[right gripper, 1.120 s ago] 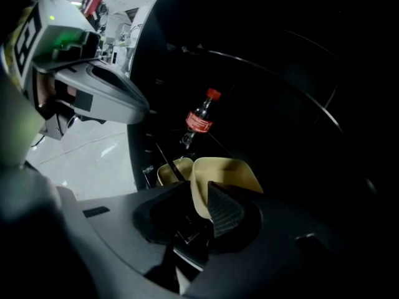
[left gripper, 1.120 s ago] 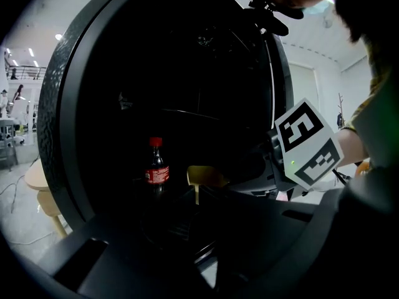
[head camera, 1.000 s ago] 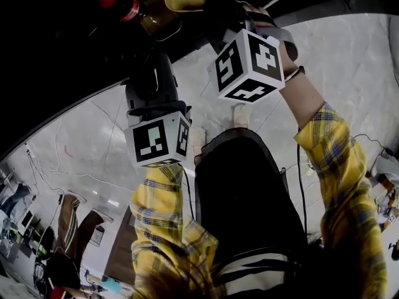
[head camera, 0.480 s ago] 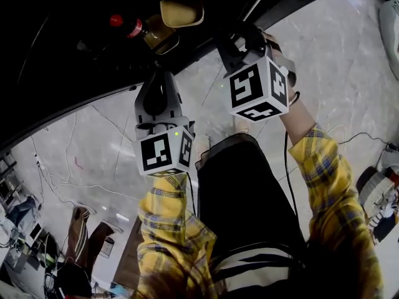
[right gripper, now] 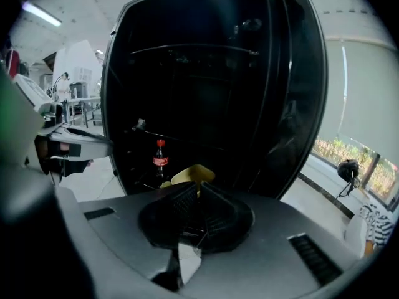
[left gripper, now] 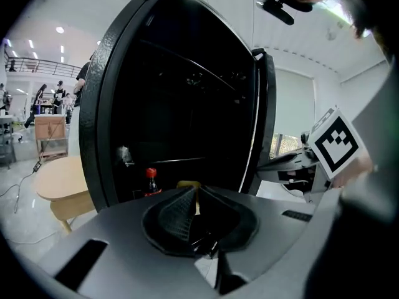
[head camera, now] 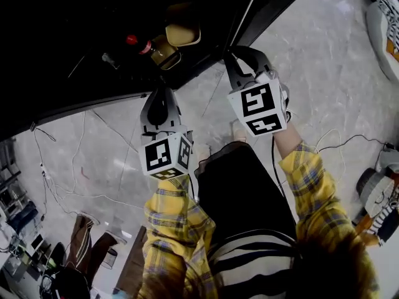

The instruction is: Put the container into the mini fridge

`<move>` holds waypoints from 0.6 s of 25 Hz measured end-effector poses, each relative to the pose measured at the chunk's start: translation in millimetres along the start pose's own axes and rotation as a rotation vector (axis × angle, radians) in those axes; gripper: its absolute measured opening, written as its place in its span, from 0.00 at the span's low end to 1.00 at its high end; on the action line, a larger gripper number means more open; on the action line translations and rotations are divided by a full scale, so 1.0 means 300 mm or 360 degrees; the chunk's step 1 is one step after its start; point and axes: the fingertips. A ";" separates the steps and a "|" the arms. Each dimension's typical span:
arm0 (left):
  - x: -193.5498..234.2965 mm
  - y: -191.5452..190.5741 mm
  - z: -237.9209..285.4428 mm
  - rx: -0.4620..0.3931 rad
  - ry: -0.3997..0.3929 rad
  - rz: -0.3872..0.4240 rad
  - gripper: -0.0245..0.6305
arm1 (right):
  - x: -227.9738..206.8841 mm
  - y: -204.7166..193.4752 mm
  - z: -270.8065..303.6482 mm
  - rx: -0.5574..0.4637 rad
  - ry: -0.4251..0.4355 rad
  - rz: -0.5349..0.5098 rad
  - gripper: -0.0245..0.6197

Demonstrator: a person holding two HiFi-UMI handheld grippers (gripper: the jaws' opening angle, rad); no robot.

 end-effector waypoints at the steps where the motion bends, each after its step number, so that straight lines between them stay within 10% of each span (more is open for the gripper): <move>1: 0.000 0.010 -0.012 0.0001 0.0004 -0.0007 0.07 | 0.002 0.002 -0.018 -0.0008 -0.0003 0.0035 0.10; 15: 0.050 0.071 -0.169 0.0044 0.0010 -0.0036 0.07 | 0.050 0.019 -0.183 -0.0033 -0.0040 0.0307 0.08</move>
Point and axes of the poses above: the fingertips, and each gripper's own axes: z forward along the fingers, x to its left, y out of its top, and after that the axes turned 7 degrees about y, right-handed
